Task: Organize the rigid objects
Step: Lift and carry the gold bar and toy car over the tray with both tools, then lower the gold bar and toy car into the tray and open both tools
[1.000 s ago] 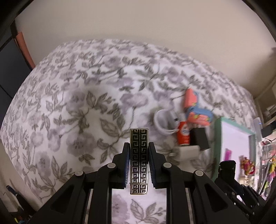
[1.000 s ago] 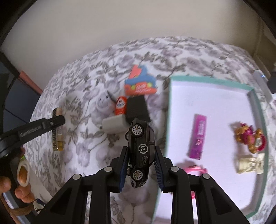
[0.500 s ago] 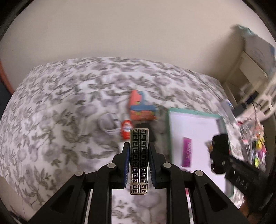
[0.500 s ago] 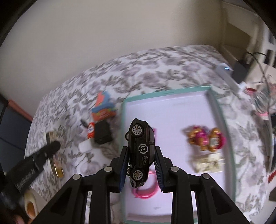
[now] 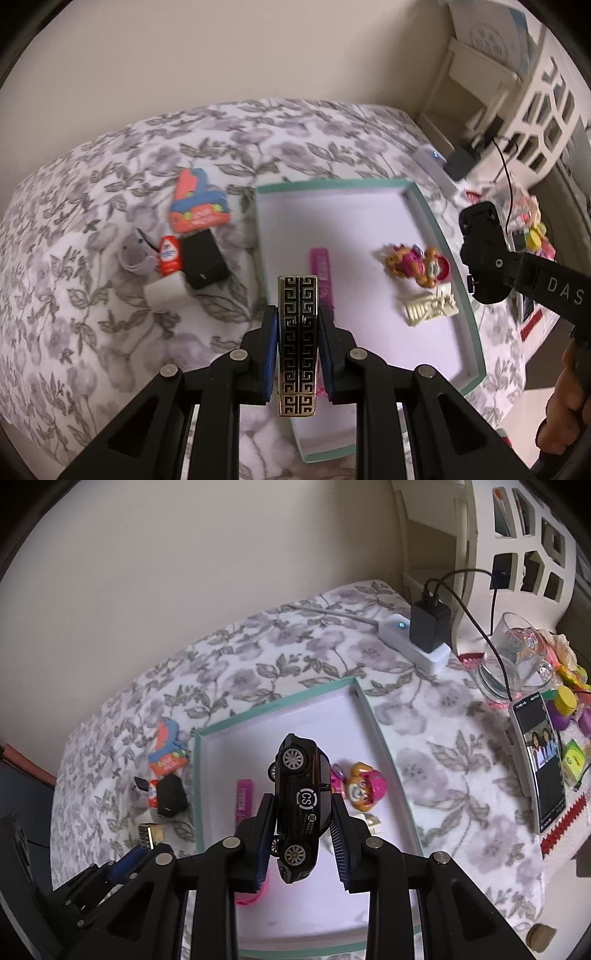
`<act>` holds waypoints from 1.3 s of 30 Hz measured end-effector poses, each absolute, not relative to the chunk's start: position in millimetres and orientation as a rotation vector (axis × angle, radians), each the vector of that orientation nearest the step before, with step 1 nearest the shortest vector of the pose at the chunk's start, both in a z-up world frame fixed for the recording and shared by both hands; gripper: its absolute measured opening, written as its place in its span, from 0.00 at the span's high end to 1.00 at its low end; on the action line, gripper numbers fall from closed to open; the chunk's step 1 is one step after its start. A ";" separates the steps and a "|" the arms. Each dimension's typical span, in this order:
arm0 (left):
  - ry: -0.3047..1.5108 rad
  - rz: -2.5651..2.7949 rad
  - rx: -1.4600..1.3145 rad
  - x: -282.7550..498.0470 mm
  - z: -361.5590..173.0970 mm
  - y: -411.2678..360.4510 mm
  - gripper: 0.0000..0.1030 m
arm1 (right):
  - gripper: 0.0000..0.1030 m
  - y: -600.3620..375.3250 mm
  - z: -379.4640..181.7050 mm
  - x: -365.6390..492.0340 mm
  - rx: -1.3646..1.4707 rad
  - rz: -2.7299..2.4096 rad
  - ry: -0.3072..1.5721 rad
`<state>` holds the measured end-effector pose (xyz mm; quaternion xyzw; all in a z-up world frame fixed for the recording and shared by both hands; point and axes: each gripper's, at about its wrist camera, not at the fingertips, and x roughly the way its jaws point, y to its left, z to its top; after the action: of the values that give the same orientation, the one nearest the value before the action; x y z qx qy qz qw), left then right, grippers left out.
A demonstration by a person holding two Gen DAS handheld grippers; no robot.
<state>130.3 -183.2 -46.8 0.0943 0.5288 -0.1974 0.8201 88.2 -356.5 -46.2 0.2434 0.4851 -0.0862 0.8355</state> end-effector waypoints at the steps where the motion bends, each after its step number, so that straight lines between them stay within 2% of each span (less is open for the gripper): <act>1: 1.133 -0.422 0.211 130.0 -50.7 -186.4 0.79 | 0.70 -355.0 -49.5 88.6 0.511 -0.179 1.041; 15: 1.178 -0.390 0.318 133.2 -86.5 -199.6 0.79 | 0.70 -321.7 -102.9 107.0 0.429 -0.118 1.229; 39: 1.182 -0.370 0.419 132.1 -105.0 -202.7 0.79 | 0.70 -310.7 -147.6 120.9 0.426 -0.132 1.373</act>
<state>132.1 -202.7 -105.0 0.1948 0.5498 -0.1723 0.7938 120.9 -310.7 -147.6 0.1950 0.6283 -0.0606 0.7506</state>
